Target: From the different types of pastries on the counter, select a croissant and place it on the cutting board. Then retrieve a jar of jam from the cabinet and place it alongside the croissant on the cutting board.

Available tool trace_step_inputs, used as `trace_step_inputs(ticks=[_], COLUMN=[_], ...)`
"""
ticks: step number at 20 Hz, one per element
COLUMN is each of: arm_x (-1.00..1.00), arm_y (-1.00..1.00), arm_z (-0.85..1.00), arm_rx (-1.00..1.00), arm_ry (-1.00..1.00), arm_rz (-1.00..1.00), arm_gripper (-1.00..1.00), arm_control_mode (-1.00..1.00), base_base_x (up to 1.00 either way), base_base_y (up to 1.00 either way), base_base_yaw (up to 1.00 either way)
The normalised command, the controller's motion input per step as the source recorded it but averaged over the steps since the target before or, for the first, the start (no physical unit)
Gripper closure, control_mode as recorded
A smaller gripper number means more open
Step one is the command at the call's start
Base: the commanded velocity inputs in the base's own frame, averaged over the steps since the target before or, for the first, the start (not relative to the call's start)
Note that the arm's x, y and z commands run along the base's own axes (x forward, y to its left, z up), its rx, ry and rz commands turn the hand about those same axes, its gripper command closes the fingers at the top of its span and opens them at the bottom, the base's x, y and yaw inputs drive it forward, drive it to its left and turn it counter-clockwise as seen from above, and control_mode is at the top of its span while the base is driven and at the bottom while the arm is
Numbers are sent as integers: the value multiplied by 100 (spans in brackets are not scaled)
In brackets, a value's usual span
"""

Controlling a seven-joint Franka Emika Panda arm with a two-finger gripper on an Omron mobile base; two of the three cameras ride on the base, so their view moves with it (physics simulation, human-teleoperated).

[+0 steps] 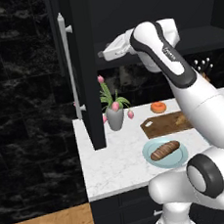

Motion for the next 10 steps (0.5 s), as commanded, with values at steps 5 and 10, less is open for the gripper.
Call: trace_step_inputs(ticks=[5,10], arm_x=[11,13], arm_y=[9,2], arm_z=[0,0], arm_rx=[0,0], arm_ry=[0,0], arm_rz=[0,1], arm_gripper=[-100,-100], arm_control_mode=[-100,-100], base_base_x=[0,0], base_base_y=[0,0], base_base_yaw=[0,0])
